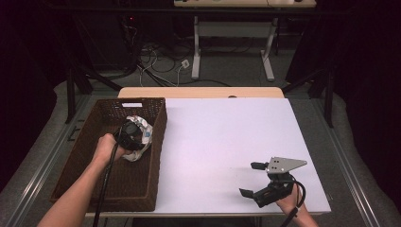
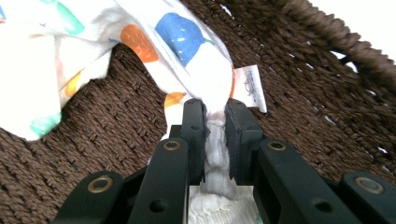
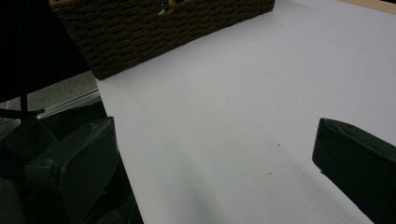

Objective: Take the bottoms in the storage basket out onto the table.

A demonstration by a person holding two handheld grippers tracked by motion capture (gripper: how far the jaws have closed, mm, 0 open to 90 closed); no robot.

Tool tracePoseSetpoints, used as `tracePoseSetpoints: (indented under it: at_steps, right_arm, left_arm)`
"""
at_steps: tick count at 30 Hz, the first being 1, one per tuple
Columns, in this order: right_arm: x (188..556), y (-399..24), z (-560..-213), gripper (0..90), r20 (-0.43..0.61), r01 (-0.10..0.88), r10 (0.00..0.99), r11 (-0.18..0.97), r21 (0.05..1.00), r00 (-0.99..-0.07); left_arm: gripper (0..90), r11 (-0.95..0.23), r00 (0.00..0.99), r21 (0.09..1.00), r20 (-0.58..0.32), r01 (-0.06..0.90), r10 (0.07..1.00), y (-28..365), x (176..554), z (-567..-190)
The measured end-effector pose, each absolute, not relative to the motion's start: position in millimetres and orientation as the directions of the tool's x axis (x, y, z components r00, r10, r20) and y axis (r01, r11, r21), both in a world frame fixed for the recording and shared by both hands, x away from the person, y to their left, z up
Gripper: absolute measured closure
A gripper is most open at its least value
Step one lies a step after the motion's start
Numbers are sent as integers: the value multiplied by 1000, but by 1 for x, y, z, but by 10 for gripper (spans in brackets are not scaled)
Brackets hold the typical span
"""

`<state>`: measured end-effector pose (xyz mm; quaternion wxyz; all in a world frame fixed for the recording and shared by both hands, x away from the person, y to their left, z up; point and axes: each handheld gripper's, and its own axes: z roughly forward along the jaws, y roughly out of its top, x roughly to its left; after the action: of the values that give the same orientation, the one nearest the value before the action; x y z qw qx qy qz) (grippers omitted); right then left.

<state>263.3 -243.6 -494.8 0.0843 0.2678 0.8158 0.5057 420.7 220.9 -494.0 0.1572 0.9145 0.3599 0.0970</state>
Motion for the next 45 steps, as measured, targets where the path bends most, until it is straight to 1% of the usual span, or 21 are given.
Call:
tracePoseSetpoints:
  at_steps: [13,32,45]
  right_arm:
    - [263,-244,-495,0,134,352,522,345,870,-843]
    - [264,-244,-495,0,141,358,517,348,867,-844]
    - [264,-243,-496,0,136,354,521,346,869,-843]
  left_arm:
    - [800,-684,733,423,66,594,677,226,414,-479]
    - [807,-756,782,398,134,520,608,225,408,-457]
    - [810,-770,783,395,172,501,598,227,405,-445]
